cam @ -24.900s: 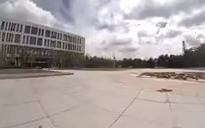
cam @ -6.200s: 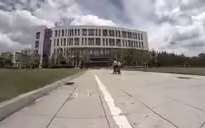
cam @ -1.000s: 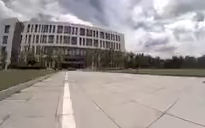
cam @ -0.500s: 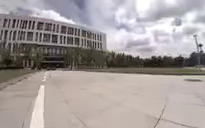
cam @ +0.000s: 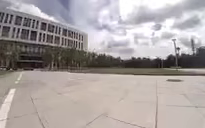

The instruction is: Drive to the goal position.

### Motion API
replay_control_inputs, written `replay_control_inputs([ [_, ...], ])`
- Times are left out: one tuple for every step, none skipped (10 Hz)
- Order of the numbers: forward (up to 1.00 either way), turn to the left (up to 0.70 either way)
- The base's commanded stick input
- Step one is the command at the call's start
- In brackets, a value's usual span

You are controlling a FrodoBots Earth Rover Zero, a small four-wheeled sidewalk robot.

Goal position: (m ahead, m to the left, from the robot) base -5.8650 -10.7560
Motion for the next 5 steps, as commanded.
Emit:
replay_control_inputs([
  [0.70, -0.35],
  [0.70, -0.35],
  [0.70, -0.35],
  [0.70, -0.35],
  [0.70, -0.35],
])
